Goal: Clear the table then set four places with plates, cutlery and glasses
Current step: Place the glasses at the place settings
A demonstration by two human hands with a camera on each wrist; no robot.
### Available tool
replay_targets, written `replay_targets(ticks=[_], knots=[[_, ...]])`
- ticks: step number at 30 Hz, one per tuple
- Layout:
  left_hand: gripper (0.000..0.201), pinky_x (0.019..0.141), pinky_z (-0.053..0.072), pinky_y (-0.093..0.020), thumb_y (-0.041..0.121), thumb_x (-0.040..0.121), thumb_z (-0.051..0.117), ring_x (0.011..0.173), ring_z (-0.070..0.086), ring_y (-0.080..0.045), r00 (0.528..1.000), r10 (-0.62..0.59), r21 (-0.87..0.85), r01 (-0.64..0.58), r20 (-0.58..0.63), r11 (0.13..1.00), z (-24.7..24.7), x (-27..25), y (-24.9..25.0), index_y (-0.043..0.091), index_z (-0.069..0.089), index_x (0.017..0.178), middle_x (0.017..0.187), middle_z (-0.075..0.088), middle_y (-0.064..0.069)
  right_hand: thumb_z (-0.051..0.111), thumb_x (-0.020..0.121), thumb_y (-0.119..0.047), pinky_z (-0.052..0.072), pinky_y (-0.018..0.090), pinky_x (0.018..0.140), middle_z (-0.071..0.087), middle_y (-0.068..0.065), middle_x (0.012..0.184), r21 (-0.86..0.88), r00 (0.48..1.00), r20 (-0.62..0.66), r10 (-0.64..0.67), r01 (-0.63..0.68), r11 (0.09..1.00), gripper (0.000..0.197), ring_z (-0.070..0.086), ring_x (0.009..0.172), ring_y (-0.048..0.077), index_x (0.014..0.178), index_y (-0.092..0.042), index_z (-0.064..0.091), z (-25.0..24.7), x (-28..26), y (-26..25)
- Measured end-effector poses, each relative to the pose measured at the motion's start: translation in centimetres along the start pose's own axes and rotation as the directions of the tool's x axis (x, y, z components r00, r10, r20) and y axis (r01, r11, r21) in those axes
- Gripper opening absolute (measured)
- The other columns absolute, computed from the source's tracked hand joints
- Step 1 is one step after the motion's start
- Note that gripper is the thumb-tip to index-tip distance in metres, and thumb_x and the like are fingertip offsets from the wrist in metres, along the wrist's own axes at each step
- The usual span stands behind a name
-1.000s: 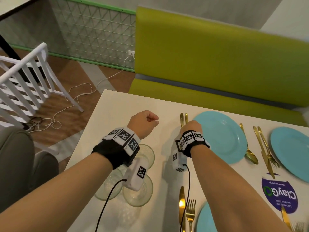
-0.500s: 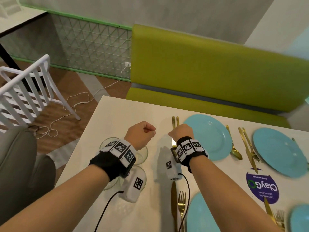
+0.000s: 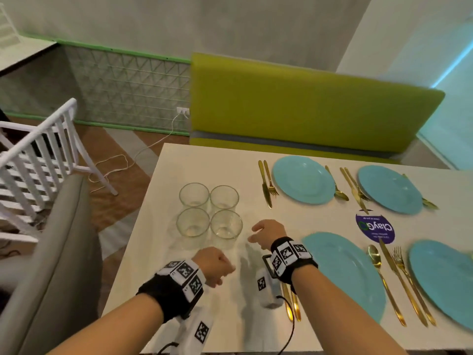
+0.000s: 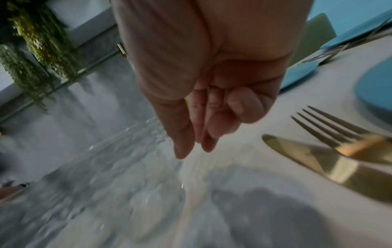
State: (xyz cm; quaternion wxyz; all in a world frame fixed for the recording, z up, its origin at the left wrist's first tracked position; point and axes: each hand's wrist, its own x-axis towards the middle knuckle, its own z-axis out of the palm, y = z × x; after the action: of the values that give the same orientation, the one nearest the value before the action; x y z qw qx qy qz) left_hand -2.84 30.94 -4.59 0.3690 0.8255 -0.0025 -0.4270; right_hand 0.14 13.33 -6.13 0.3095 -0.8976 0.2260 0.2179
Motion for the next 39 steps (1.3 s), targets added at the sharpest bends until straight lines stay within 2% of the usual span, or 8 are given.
replay_targets(ticks=[2, 5, 7, 10, 18, 27, 34, 39], knots=[[0.022, 0.049, 0.046, -0.02, 0.028, 0.087, 0.06, 0.057, 0.059, -0.013, 0.988, -0.148, 0.119, 0.151, -0.035, 0.981, -0.5, -0.1, -2.5, 0.01, 0.059, 0.076, 0.079, 0.062, -0.005, 0.075, 0.077, -0.024, 0.051, 0.03, 0.093, 0.063, 0.007, 0.122, -0.002, 1.0, 0.026, 0.002, -0.002, 1.0, 0.048, 0.063, 0.104, 0.022, 0.121, -0.016, 0.059, 1.2, -0.9, 0.1], [0.053, 0.079, 0.049, -0.026, 0.042, 0.084, 0.062, 0.105, 0.064, -0.026, 0.945, -0.213, 0.203, 0.266, -0.248, 0.942, -2.1, 0.8, -5.6, 0.003, 0.056, 0.118, 0.114, 0.063, -0.013, 0.077, 0.074, -0.025, 0.045, 0.028, 0.101, 0.059, 0.006, 0.127, 0.006, 0.999, 0.04, -0.02, 0.02, 1.0, 0.065, 0.057, 0.116, 0.021, 0.132, -0.018, 0.048, 2.6, -1.7, -0.2], [0.08, 0.097, 0.043, -0.031, 0.043, 0.077, 0.07, 0.125, 0.05, -0.03, 0.899, -0.197, 0.021, 0.223, -0.39, 0.975, -3.1, 1.3, -6.5, 0.001, 0.037, 0.136, 0.135, 0.05, -0.016, 0.08, 0.072, -0.025, 0.042, 0.029, 0.098, 0.056, 0.007, 0.13, 0.06, 0.997, 0.046, -0.057, 0.054, 0.997, 0.078, 0.054, 0.119, 0.022, 0.138, -0.018, 0.039, 3.4, -2.1, -0.5], [0.094, 0.105, 0.039, -0.036, 0.034, 0.069, 0.08, 0.129, 0.045, -0.03, 0.863, -0.115, -0.138, 0.054, -0.493, 0.989, -4.2, 2.4, -6.5, 0.004, 0.029, 0.141, 0.141, 0.043, -0.017, 0.084, 0.066, -0.026, 0.042, 0.031, 0.097, 0.051, 0.007, 0.133, 0.125, 0.994, 0.01, -0.105, 0.103, 0.987, 0.09, 0.05, 0.122, 0.023, 0.141, -0.018, 0.034, 4.1, -2.0, -1.0], [0.109, 0.108, 0.039, -0.041, 0.026, 0.055, 0.089, 0.132, 0.044, -0.026, 0.824, 0.014, -0.244, -0.183, -0.566, 0.952, -4.1, 5.3, -6.2, 0.02, 0.027, 0.145, 0.146, 0.043, -0.006, 0.088, 0.058, -0.026, 0.037, 0.025, 0.1, 0.05, 0.0, 0.136, 0.247, 0.981, -0.059, -0.185, 0.194, 0.949, 0.097, 0.047, 0.126, 0.02, 0.139, -0.021, 0.035, 5.2, -0.7, -1.2], [0.083, 0.097, 0.041, -0.026, 0.018, 0.061, 0.086, 0.123, 0.052, -0.023, 0.792, 0.03, -0.246, -0.225, -0.61, 0.943, -3.8, 5.9, -6.3, 0.019, 0.043, 0.133, 0.135, 0.054, -0.003, 0.087, 0.059, -0.029, 0.042, 0.021, 0.09, 0.055, -0.003, 0.127, 0.258, 0.971, -0.131, -0.199, 0.227, 0.939, 0.086, 0.055, 0.116, 0.018, 0.131, -0.023, 0.041, 6.4, 0.5, -1.4], [0.08, 0.094, 0.045, -0.028, 0.022, 0.058, 0.087, 0.116, 0.056, -0.025, 0.807, 0.103, -0.204, -0.267, -0.582, 0.942, -3.9, 4.1, -6.3, 0.022, 0.046, 0.127, 0.126, 0.058, -0.002, 0.085, 0.061, -0.026, 0.045, 0.023, 0.088, 0.057, -0.002, 0.12, 0.335, 0.969, -0.22, -0.111, 0.182, 0.925, 0.077, 0.056, 0.109, 0.018, 0.126, -0.022, 0.045, 5.4, -1.5, -0.7], [0.081, 0.093, 0.042, -0.026, 0.026, 0.059, 0.087, 0.116, 0.057, -0.023, 0.836, 0.239, -0.084, -0.32, -0.494, 0.944, -3.0, 2.5, -3.5, 0.02, 0.045, 0.128, 0.125, 0.059, -0.001, 0.086, 0.061, -0.029, 0.045, 0.025, 0.09, 0.059, -0.001, 0.118, 0.344, 0.947, -0.319, -0.038, 0.154, 0.926, 0.077, 0.056, 0.107, 0.016, 0.126, -0.02, 0.046, 1.5, -4.1, 1.3]])
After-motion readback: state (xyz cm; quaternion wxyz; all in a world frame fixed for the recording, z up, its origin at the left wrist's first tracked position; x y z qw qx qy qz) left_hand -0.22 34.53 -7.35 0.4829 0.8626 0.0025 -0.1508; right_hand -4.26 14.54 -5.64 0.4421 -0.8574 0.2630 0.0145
